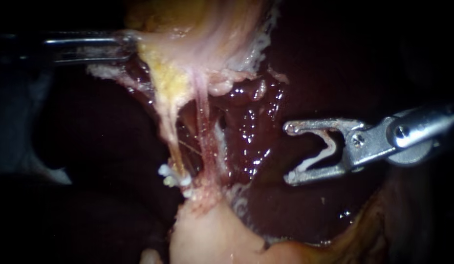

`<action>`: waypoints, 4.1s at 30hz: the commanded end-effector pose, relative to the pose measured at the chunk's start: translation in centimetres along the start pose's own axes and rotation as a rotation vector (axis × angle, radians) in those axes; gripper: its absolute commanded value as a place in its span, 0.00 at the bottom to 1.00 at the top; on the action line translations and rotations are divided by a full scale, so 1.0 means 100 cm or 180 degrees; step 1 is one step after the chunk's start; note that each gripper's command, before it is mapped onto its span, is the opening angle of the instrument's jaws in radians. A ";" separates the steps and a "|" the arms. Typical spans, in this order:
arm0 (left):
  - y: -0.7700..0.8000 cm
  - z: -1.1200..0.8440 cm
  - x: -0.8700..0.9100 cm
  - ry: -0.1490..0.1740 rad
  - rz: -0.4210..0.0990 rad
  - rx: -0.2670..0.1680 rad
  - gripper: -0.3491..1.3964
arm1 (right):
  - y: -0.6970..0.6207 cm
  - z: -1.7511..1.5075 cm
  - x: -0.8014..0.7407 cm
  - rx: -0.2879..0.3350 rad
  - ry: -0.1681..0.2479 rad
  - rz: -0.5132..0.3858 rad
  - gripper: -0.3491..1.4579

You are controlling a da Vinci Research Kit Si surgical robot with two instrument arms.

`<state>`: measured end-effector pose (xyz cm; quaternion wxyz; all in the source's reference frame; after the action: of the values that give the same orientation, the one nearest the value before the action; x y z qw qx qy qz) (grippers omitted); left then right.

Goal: Clipping third clip left tube

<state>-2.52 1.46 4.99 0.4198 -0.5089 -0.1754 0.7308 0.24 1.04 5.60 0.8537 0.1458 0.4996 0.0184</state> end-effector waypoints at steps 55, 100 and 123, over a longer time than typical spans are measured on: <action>0.0007 0.0004 -0.0001 0.0018 0.0019 0.0032 0.00 | 0.0033 0.0168 0.0012 0.0265 0.0637 0.0698 0.46; 0.0007 0.0006 -0.0002 0.0019 0.0019 0.0036 0.00 | 0.0032 0.0214 0.0121 0.0690 0.1518 0.0924 0.44; 0.0006 0.0007 -0.0002 0.0020 0.0021 0.0037 0.00 | 0.0053 0.0191 0.0138 0.0627 0.1535 0.1685 0.13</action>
<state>-2.60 1.42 4.99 0.4212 -0.5091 -0.1681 0.7315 2.62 1.36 5.44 0.6568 0.3474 0.6288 0.2293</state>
